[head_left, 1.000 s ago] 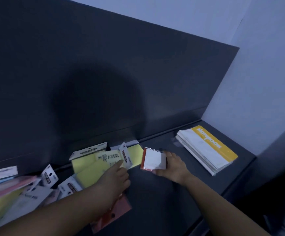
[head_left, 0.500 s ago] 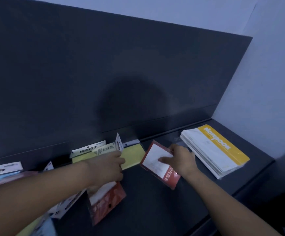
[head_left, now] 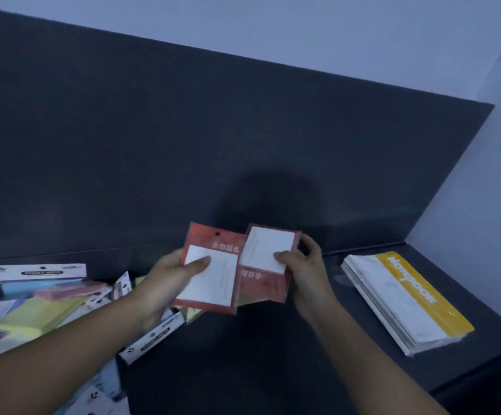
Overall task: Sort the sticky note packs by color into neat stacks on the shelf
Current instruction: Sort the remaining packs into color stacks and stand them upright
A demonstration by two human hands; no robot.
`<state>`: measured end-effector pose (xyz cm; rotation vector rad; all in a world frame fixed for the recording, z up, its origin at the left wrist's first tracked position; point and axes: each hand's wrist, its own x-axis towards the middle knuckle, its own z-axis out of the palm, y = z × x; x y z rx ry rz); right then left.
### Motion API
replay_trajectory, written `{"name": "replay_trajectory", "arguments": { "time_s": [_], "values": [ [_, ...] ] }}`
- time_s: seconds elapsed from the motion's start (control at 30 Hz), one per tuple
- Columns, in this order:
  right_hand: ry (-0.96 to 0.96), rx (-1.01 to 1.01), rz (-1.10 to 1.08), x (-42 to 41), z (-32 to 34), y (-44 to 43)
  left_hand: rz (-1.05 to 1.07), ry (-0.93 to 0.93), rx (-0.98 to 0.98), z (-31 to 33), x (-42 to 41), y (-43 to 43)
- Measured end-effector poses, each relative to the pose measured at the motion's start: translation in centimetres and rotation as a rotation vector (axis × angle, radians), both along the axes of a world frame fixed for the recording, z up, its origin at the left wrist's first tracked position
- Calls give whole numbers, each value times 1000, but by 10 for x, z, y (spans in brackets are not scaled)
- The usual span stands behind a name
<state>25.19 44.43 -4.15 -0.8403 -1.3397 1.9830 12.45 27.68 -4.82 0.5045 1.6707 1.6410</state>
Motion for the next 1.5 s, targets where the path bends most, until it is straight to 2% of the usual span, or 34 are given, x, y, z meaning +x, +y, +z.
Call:
{"name": "replay_trajectory", "arguments": {
  "time_s": [0.13, 0.3, 0.4, 0.47, 0.53, 0.63, 0.77, 0.93, 1.07, 1.23, 1.5],
  "values": [
    [-57, 62, 48, -15, -5, -23, 212, -143, 20, -6, -7, -36],
    [-118, 98, -16, -36, -8, -68, 440, -103, 3, -11, -18, -100],
    [-53, 14, -17, -57, -4, -103, 565, -112, 35, -13, -24, -153],
    [28, -100, 78, -75, 2, -137, 655, -134, 69, -12, -29, -194],
    [78, -163, 269, -93, 7, -184, 723, -151, 104, -10, -33, -242],
    [89, -157, 587, -113, 10, -274, 774, -197, 165, -5, -33, -319],
    [78, -113, 841, -127, 8, -404, 852, -103, 193, 3, -21, -426],
    [59, 99, 1013, -133, 2, -549, 997, -64, 216, 1, -8, -548],
    [-12, 166, 1027, -136, 2, -634, 1123, -75, 207, -5, -5, -629],
    [-145, 223, 1039, -147, 6, -684, 1146, -74, 187, -2, -12, -686],
    [-259, 572, 1174, -197, -3, -718, 1054, -95, 57, -14, -51, -715]
  ]
}}
